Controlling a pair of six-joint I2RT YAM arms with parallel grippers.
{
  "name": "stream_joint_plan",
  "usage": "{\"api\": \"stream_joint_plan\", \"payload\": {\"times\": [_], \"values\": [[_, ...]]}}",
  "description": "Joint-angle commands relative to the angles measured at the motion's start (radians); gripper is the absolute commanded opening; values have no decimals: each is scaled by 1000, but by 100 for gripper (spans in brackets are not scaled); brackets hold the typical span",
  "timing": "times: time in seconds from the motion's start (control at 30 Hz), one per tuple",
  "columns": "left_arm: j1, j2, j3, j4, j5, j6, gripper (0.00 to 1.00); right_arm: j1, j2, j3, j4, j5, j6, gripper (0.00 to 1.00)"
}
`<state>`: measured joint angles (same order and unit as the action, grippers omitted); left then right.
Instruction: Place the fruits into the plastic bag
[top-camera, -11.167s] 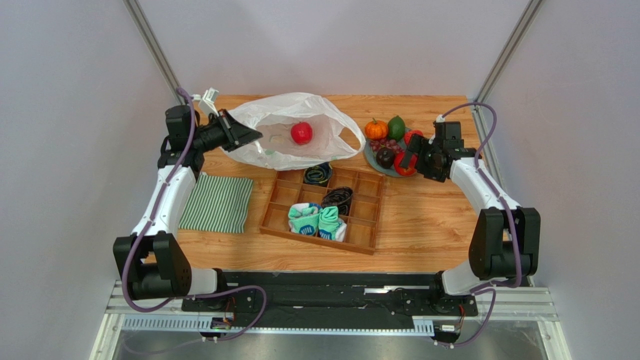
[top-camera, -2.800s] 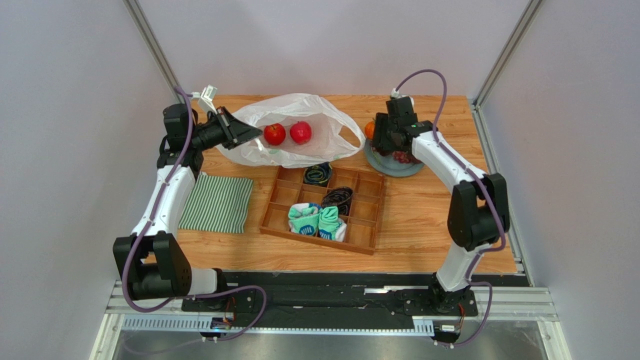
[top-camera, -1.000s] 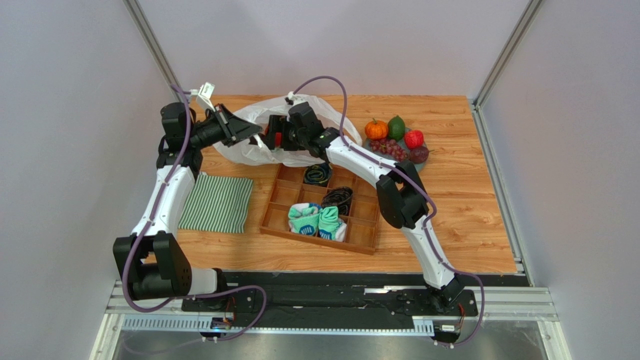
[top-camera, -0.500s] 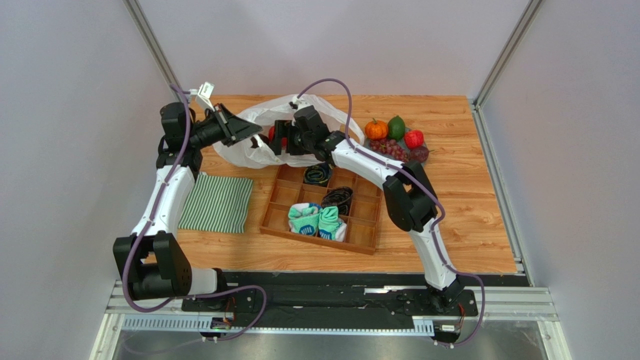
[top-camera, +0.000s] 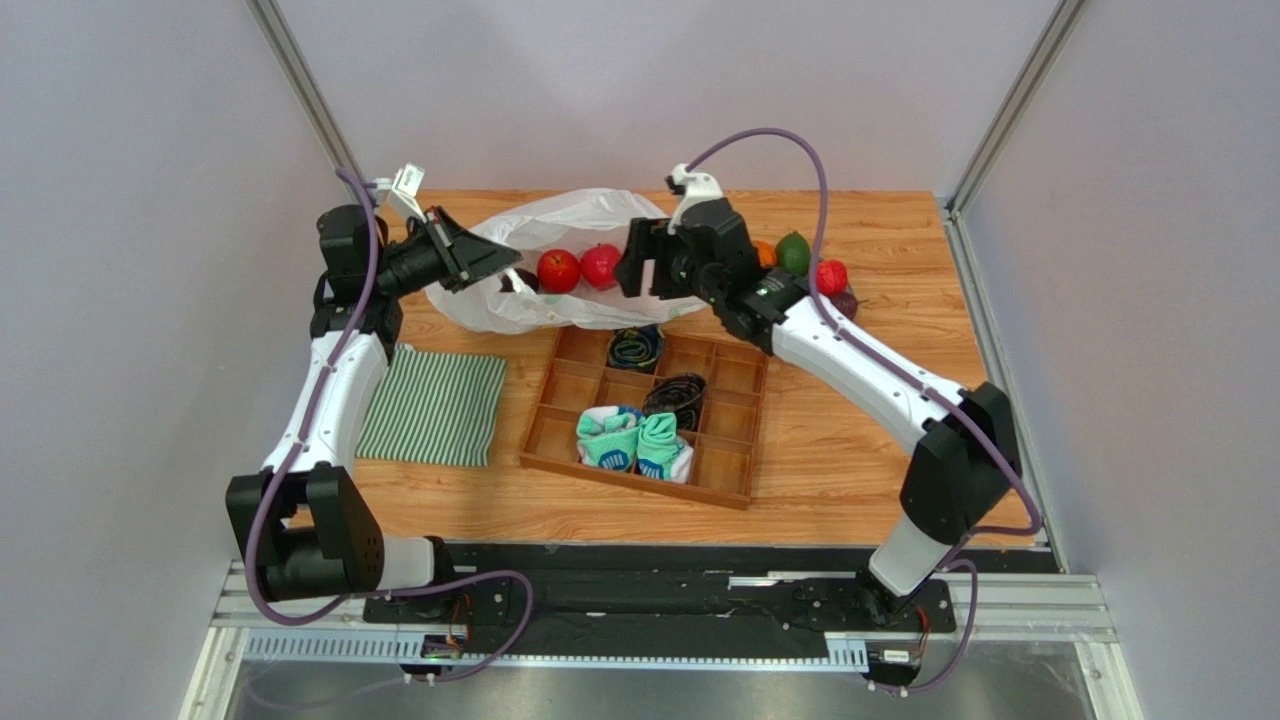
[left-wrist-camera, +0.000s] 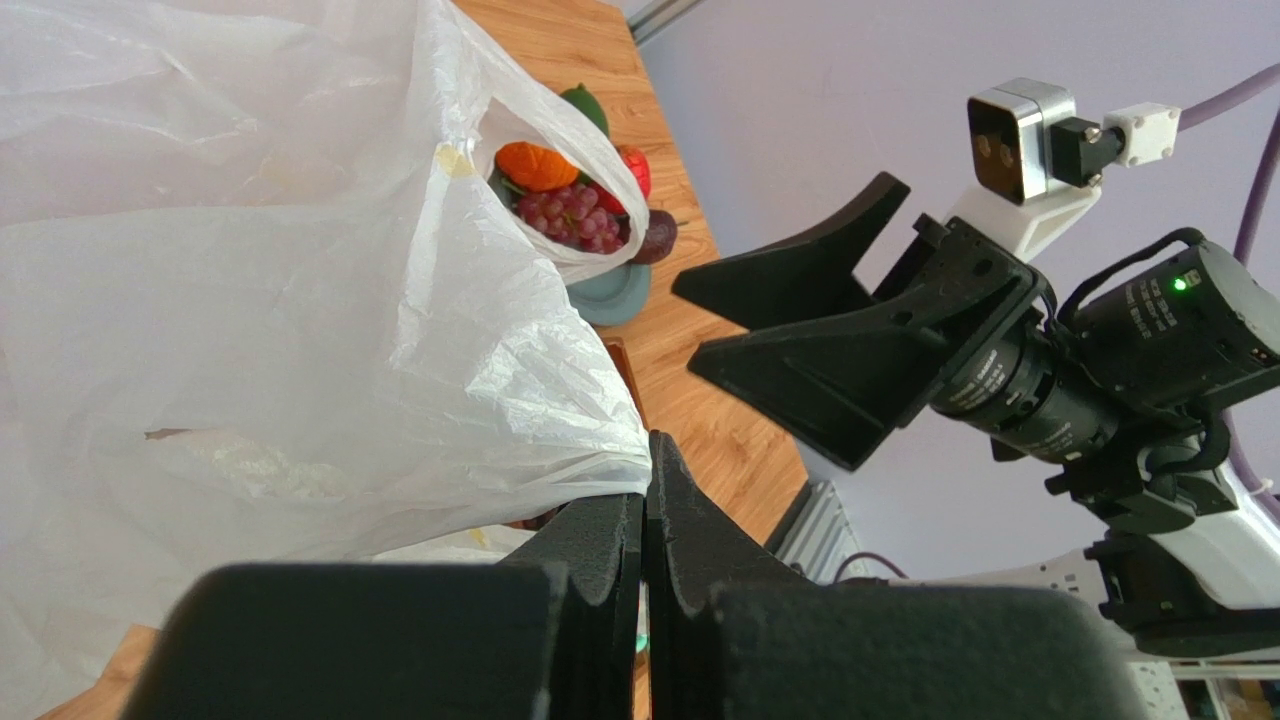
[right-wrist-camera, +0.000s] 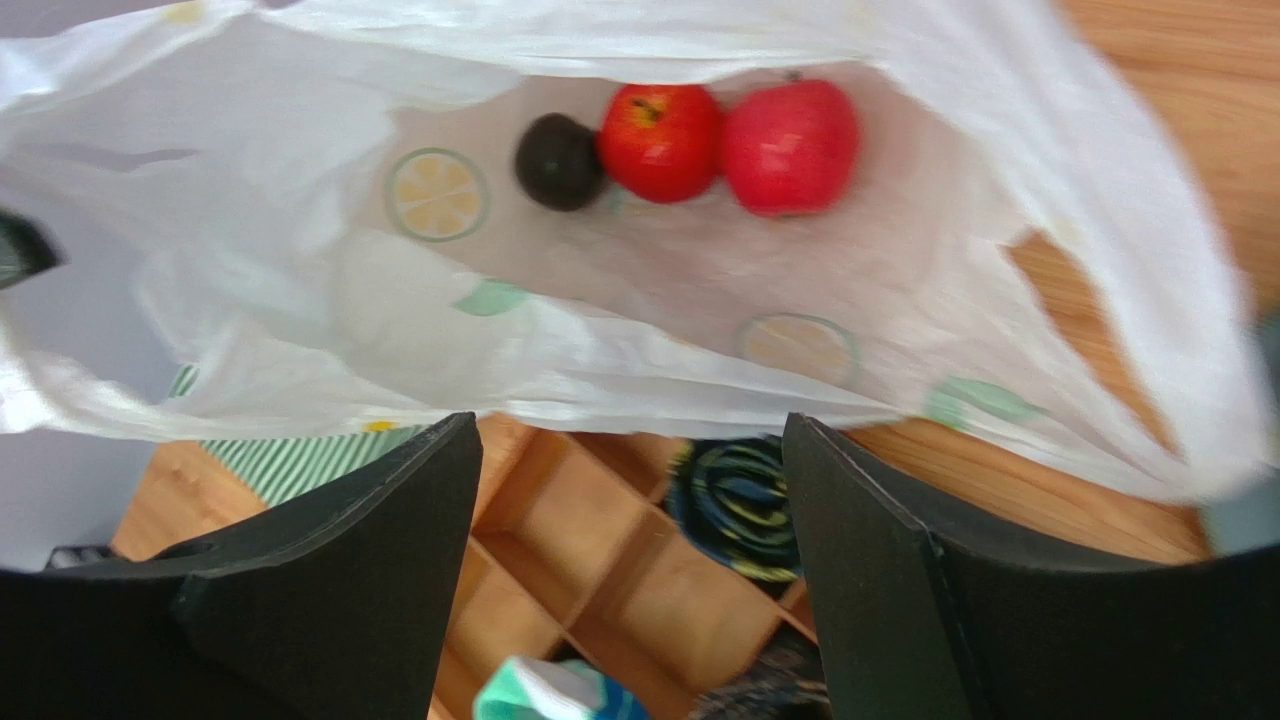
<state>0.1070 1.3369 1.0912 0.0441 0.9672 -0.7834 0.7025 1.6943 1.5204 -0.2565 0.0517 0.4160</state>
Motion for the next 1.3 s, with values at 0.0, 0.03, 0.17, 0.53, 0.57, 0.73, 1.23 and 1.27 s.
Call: {"api": "stream_joint_plan", "payload": {"times": [0.0, 0.03, 0.17, 0.53, 0.57, 0.73, 1.23, 1.27], "values": [[8, -44, -8, 40, 16, -5, 0, -109, -111, -133, -69, 100, -26, 77], [8, -44, -8, 39, 16, -5, 0, -129, -148, -159, -70, 99, -16, 77], [8, -44, -8, 40, 16, -5, 0, -257, -225, -267, -88, 105, 0, 77], [8, -44, -10, 40, 15, -4, 0, -547, -240, -350, -167, 68, -19, 83], [8, -44, -10, 40, 15, -5, 0, -570, -233, -344, -173, 66, -20, 84], [8, -42, -10, 37, 13, -1, 0, -618, -148, -318, -178, 56, -28, 87], [8, -36, -5, 28, 13, 7, 0, -692, 68, -195, -168, 79, -26, 89], [8, -36, -4, 27, 13, 7, 0, -693, 76, -187, -167, 82, -31, 89]]}}
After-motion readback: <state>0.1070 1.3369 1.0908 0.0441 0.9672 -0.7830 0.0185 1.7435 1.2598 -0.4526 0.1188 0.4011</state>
